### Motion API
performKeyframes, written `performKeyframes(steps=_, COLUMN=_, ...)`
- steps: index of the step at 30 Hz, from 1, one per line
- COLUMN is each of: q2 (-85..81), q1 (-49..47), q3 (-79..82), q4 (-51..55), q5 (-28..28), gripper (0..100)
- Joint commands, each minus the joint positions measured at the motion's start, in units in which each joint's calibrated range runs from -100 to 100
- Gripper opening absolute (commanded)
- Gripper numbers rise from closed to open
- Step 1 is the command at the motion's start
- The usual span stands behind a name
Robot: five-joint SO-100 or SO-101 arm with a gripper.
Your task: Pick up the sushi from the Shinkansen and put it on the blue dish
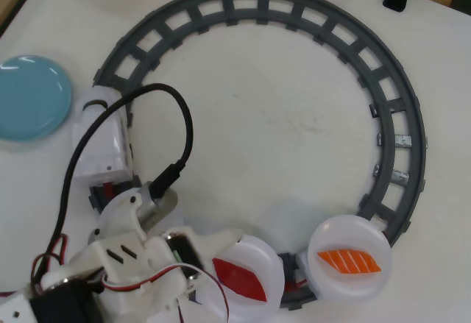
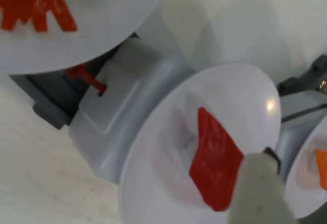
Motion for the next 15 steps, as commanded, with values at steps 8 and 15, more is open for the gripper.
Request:
performKeyframes(steps=8, q2=0.08, q1=0.07, q3=3.07, q4=0.27, q5=-2.08, gripper=26)
performKeyframes(steps=15, q2=0.08, q1=0.07, q3=3.61, q4=4.35, q5=-2.76, gripper=26)
